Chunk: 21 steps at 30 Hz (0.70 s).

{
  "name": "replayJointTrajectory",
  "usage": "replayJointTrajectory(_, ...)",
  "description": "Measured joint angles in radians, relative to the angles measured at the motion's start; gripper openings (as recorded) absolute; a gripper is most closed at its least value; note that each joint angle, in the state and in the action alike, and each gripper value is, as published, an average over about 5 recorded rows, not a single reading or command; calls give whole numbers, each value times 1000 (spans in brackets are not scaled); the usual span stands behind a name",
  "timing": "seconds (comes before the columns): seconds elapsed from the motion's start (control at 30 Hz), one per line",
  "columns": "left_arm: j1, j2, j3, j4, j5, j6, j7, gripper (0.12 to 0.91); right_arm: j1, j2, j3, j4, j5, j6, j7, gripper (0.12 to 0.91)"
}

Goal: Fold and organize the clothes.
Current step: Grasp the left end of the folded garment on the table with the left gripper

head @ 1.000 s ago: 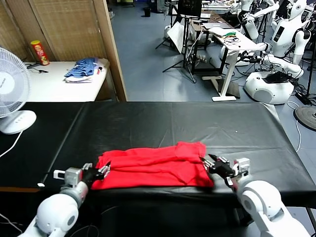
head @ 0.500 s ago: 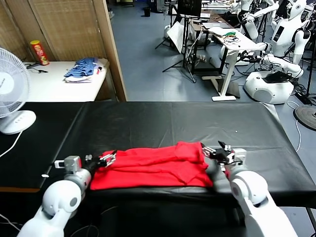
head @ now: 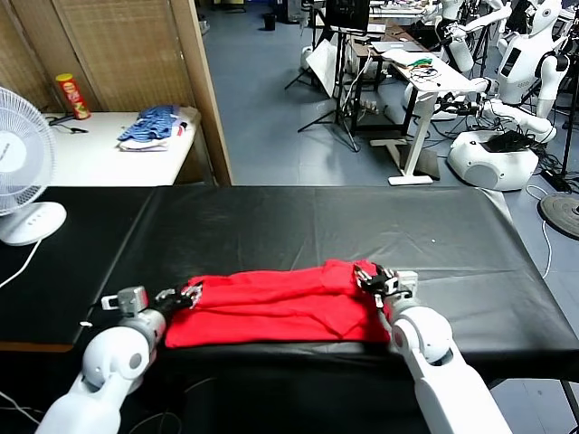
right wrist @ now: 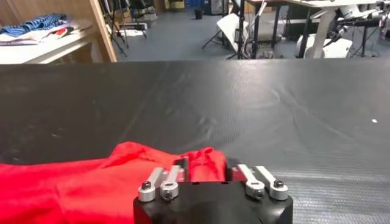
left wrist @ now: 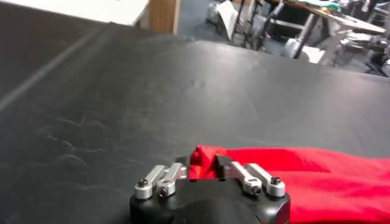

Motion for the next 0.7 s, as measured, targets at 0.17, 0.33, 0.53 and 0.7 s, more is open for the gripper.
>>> replayJointTrajectory(0.17, -1, -18, 20, 23, 130, -75, 18, 140, -10, 21, -5, -13, -31, 36, 31, 142)
replayJointTrajectory(0.33, -11, -29, 28, 42, 241, -114, 45, 135, -26, 25, -1, -4, -31, 41, -2, 150)
replayJointTrajectory(0.53, -8, -24, 24, 34, 258, -116, 73, 261, -60, 4, 20, 41, -34, 41, -47, 393)
replayJointTrajectory(0.7, 6, -6, 9, 10, 232, -112, 73, 528, -101, -18, 53, 114, -11, 35, -56, 657)
